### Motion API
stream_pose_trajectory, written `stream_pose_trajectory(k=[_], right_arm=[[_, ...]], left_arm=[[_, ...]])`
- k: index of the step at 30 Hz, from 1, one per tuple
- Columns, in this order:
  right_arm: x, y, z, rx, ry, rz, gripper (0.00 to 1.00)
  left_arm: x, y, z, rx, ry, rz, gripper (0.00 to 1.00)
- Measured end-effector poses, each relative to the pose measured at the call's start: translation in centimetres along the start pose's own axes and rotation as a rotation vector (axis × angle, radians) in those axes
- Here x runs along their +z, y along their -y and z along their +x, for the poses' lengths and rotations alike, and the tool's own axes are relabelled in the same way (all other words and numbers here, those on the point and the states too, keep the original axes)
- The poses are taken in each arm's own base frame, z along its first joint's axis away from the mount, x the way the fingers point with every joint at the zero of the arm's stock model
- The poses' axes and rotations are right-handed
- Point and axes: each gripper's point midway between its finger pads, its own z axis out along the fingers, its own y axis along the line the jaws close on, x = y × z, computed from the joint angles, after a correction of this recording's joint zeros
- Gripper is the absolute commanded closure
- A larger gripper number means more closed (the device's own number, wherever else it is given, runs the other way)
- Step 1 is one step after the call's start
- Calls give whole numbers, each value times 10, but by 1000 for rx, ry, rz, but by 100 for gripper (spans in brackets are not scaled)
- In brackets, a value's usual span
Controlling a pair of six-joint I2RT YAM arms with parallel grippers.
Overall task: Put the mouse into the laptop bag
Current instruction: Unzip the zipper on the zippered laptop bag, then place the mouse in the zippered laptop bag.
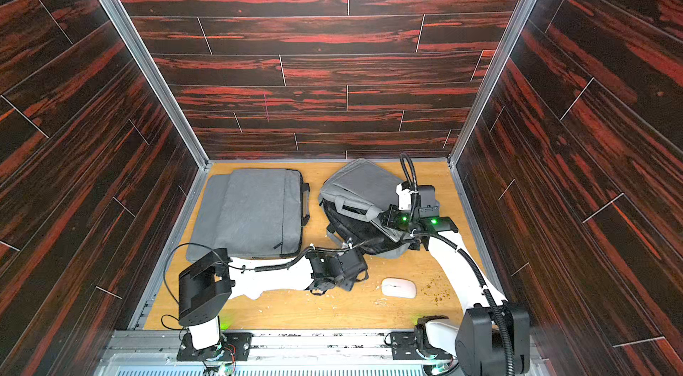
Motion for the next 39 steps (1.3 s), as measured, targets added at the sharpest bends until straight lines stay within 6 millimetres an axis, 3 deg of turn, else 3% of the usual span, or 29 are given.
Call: stream_pose_trajectory(k=[6, 12, 18, 26, 27, 30, 32, 33, 39], right_arm=[[-1, -2, 2, 14, -11, -21, 100], [-1, -8, 3, 44, -20, -58, 100], [1, -11, 3, 88, -16, -92, 100], [4, -12, -4, 119, 27, -90, 100], [5, -12, -5, 119, 34, -87, 100], [7, -11, -7, 120, 53, -81, 100], [8, -9, -8, 122, 62, -75, 100], [8, -8, -8, 124, 65, -71, 100], [10, -2, -5, 123, 62, -40, 100]], left_arm=[[-10, 7, -67, -76, 199, 123, 50], [18, 8, -111, -151, 258, 190, 50], [63, 29, -119, -164, 224, 232, 50], [76, 43, -143, -224, 247, 275, 49], [77, 44, -145, -231, 248, 284, 47], [80, 47, -151, -249, 248, 305, 24], [82, 49, -155, -257, 250, 313, 16], [84, 50, -156, -258, 248, 316, 2], [91, 51, -153, -259, 235, 328, 0]])
